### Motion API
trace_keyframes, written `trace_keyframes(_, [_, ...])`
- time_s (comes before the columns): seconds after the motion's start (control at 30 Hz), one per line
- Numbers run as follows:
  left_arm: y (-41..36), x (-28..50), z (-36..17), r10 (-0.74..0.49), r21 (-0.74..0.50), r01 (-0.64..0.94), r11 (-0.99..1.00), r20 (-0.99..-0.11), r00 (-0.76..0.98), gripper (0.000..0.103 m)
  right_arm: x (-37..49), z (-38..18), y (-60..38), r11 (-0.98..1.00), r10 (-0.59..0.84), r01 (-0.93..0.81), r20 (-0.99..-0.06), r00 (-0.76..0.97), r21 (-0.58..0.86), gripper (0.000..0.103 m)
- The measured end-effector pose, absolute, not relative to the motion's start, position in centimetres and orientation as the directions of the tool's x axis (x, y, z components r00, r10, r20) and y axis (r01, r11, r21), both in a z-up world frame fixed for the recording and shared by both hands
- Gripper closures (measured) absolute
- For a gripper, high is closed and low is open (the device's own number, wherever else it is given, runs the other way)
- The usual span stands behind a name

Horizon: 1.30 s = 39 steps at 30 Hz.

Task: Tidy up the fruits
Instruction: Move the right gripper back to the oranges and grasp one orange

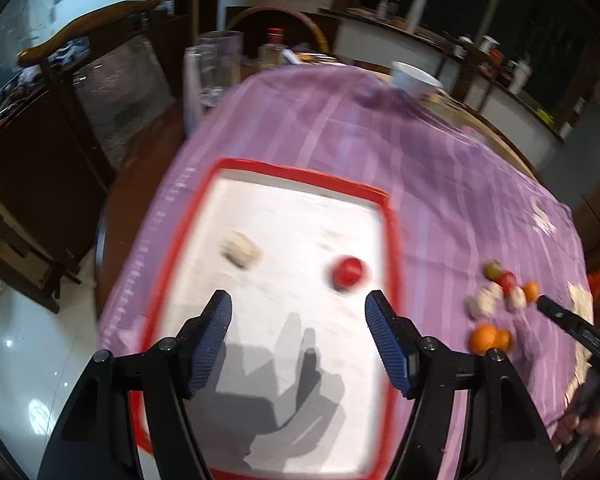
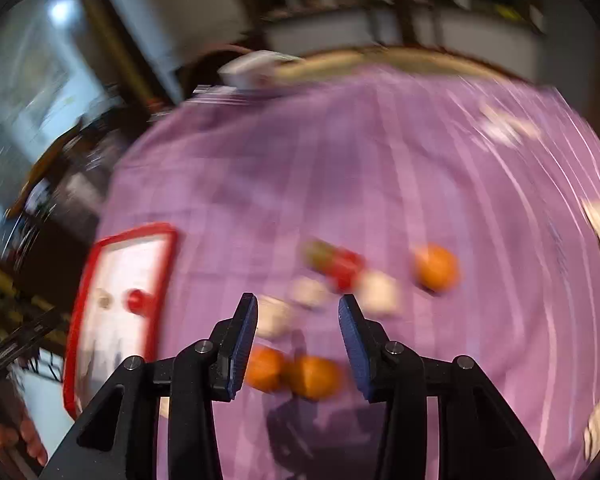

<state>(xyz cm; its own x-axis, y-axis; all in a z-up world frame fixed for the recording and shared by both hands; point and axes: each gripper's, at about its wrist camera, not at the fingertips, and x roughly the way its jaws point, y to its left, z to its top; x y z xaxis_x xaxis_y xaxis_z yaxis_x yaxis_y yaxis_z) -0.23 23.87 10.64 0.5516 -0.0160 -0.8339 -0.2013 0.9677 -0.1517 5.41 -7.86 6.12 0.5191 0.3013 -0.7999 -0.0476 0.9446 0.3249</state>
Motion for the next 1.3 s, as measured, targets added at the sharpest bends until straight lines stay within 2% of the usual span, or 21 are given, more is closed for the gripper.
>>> trace_keyframes(0.27, [14.3,0.8,9.5,-0.130,-0.174,-0.041,0.984,-0.856,0.501,0.033,2.9,3.6,-16.7,0.924,0.289,0.089,-0.834,0.470,0.371,0.057])
trace_keyframes(0.63, [5.1,3.3,9.3,-0.226,-0.201,0.104,0.974,-0.856,0.464,0.033,-0.8,5.2,-20.7,0.947,0.220,0.100,-0.846,0.486,0.304,0.057])
trace_keyframes(0.87, [0.0,4.4,9.7,-0.315,-0.250,0.198,0.948,-0.830,0.461,0.033,-3.3,4.8,-23.9,0.949,0.143,0.183,-0.867,0.477,0.257,0.057])
trace_keyframes(1.1, [-1.6,4.8,9.3,-0.319,-0.240,0.225,0.944,-0.832,0.453,0.033,-3.8,5.1,-24.3,0.952,0.110,0.200,-0.871,0.478,0.230,0.057])
trace_keyframes(1.3, [1.0,4.4,8.7,-0.295,-0.250,0.158,0.955,-0.844,0.448,0.033,-2.8,4.1,-22.8,0.954,0.153,0.166,-0.878,0.453,0.251,0.057])
